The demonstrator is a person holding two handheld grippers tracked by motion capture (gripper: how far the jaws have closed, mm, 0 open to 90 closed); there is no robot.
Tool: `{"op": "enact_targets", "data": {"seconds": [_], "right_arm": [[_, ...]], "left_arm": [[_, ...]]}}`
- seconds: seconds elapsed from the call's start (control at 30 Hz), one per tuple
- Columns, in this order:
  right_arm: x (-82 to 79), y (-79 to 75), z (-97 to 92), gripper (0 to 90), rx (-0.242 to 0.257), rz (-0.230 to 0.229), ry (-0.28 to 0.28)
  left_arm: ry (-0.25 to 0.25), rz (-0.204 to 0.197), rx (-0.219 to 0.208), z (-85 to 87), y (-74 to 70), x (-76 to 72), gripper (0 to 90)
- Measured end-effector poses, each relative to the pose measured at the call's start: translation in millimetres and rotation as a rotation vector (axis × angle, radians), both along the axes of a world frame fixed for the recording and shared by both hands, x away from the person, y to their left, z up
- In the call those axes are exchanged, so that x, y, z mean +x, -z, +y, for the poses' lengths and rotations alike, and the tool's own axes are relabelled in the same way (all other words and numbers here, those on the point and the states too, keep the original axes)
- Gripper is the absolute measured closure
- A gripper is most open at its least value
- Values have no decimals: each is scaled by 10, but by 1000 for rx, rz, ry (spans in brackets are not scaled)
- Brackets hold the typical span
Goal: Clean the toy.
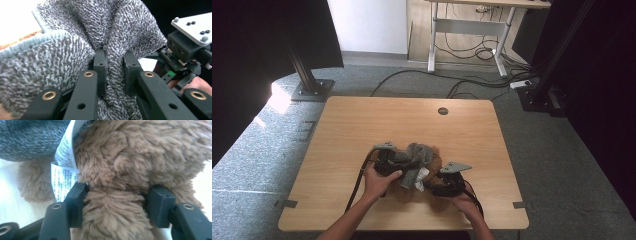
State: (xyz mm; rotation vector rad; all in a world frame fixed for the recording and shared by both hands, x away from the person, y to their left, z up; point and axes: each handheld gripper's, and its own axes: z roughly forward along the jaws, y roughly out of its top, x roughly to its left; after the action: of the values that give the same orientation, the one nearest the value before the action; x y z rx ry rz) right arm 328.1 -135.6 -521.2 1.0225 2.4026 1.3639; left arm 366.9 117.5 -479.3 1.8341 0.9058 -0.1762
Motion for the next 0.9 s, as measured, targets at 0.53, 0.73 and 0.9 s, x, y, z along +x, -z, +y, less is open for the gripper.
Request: {"op": "enact_targets", "data": {"seconds": [0.53, 0.73, 0.9], "right_arm": [[-69, 102, 8, 574, -24, -7, -42], [-85, 116, -5, 577, -23, -18, -52], [-102, 123, -2, 573, -29, -26, -52]], "left_arm": [[-89, -96, 56, 396, -137, -165, 761], [-188, -89, -5, 851, -259, -69, 759], [-191, -24, -44, 1049, -215, -31, 756]]}}
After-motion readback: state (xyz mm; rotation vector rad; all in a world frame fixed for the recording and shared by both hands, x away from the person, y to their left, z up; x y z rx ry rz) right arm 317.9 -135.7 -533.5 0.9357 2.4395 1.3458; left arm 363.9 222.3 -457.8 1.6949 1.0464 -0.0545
